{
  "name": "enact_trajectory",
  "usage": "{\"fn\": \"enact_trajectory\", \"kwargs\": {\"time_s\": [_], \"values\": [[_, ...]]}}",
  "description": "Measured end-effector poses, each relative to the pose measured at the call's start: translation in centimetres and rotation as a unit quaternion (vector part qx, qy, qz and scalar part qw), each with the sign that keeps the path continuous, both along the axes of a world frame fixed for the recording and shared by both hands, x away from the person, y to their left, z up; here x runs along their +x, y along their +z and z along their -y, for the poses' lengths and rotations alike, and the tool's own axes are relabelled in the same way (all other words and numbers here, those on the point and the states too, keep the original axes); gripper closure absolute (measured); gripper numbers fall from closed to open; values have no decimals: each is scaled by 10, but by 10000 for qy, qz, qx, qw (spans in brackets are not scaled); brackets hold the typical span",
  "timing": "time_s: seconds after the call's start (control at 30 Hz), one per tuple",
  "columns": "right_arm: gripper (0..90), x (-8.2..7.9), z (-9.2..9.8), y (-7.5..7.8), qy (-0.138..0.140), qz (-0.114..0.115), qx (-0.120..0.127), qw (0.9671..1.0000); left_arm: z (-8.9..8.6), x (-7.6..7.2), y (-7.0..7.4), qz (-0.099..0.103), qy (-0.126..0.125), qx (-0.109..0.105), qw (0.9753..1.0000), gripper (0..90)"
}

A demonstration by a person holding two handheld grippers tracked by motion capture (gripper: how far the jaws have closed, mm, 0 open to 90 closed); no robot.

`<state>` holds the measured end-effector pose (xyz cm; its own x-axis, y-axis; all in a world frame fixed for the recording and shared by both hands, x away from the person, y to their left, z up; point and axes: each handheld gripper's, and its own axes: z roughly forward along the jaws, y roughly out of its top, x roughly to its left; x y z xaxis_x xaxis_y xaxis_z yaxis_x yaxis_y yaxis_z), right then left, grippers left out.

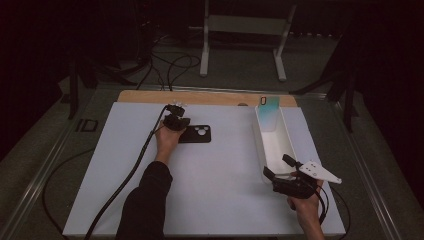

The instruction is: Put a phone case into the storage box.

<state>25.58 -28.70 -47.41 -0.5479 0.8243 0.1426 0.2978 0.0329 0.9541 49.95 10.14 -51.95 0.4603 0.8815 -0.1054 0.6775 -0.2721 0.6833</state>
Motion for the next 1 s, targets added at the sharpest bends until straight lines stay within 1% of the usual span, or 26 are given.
{"fn": "enact_trajectory", "kwargs": {"time_s": [0.03,0.1,0.17,0.23,0.33,0.37,0.43,0.5,0.57,0.63,0.7,0.77,0.8,0.83,0.87,0.9,1.0], "values": [[95,0,0,0,5,6,6,10000,1,1,-1,-32,8,79,10000,900],[95,0,0,0,8,12,3,10000,1,1,-2,-36,49,17,10000,900],[95,0,1,0,3,12,-2,10000,2,1,-5,-35,39,61,10000,900],[95,0,2,0,-2,7,24,10000,2,2,-6,-43,53,19,10000,900],[95,0,3,0,-20,14,32,10000,0,2,-6,-52,57,98,9999,900],[95,0,3,0,-20,14,36,10000,-3,2,-6,-99,56,131,9998,900],[95,0,3,0,-18,11,27,10000,-3,2,-6,-109,43,170,9998,900],[95,0,3,0,-19,13,18,10000,-9,1,-6,-181,-66,132,9997,900],[95,0,3,0,-19,17,18,10000,-10,-1,-4,-220,-137,204,9995,900],[95,0,3,0,-29,16,25,10000,-12,-4,-3,-239,-213,323,9990,900],[95,0,3,1,-27,13,25,10000,-15,-7,-2,-285,-280,353,9986,900],[95,0,3,1,-32,10,26,10000,-15,-7,-2,-285,-280,353,9986,900],[95,0,3,1,-32,10,26,10000,-23,-16,-1,-377,-404,320,9980,900],[95,0,3,1,-32,10,26,10000,-23,-16,-1,-377,-404,320,9980,900],[95,-1,3,1,-28,13,18,10000,-28,-24,-1,-389,-456,270,9978,900],[95,-1,3,1,-29,9,24,10000,-30,-29,-1,-393,-495,244,9977,900],[95,-1,2,0,-16,15,6,10000,-39,-45,-4,-372,-518,4,9980,900]]}}
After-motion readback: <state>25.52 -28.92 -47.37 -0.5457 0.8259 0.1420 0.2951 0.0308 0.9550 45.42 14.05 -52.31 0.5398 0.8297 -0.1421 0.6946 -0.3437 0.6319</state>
